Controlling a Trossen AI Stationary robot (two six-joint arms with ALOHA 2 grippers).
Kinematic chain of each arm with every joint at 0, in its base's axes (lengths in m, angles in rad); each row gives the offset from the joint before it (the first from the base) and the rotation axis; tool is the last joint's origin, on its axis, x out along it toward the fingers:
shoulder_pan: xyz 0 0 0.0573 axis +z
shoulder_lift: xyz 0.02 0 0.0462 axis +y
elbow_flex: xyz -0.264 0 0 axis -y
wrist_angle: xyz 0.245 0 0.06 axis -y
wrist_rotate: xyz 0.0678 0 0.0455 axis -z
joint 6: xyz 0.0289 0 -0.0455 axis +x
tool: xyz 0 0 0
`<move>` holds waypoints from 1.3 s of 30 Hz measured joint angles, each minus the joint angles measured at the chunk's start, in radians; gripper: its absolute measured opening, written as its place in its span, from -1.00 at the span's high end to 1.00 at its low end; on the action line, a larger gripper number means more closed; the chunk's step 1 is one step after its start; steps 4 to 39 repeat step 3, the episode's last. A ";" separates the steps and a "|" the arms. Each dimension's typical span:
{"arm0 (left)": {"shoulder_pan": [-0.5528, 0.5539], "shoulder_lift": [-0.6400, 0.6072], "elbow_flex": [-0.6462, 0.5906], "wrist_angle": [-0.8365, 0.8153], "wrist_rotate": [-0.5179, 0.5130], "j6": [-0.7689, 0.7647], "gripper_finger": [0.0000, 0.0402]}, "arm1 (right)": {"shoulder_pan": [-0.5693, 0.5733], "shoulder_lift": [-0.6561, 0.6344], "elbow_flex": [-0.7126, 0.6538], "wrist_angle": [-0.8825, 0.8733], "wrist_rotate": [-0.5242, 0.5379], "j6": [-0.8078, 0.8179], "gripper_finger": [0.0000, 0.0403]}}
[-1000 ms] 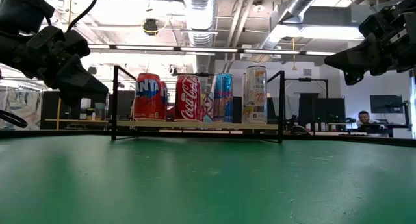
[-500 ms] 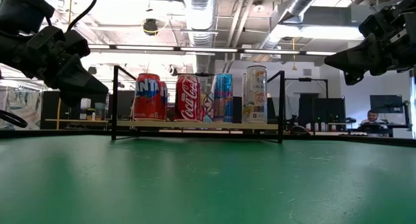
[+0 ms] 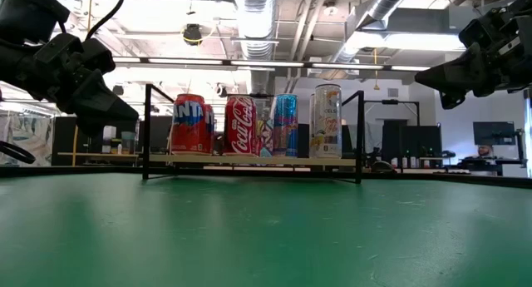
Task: Place canned beverage on shelf
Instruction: Return to Home Position
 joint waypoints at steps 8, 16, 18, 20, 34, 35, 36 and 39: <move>0.000 0.000 0.000 0.000 0.000 0.000 1.00 | 0.000 0.000 0.000 0.000 0.000 0.000 0.79; 0.000 0.000 0.000 0.000 0.000 0.000 1.00 | 0.000 0.000 0.000 0.000 0.000 0.000 0.79; 0.000 0.000 0.000 0.000 0.000 0.000 1.00 | 0.000 0.000 0.000 0.000 0.000 0.000 0.79; 0.000 0.000 0.000 0.000 0.000 0.000 1.00 | 0.000 0.000 0.000 0.000 0.000 0.000 0.79; 0.000 0.000 0.000 0.000 0.000 0.000 1.00 | 0.000 0.000 0.000 0.000 0.000 0.000 0.79; 0.000 0.000 0.000 0.000 0.000 0.000 1.00 | 0.000 0.000 0.000 0.000 0.000 0.000 0.79; 0.000 0.000 0.000 0.000 0.000 0.000 1.00 | 0.000 0.000 0.000 0.000 0.000 0.000 0.79; 0.000 0.000 0.000 0.000 0.000 0.000 1.00 | 0.000 0.000 0.000 0.000 0.000 0.000 0.79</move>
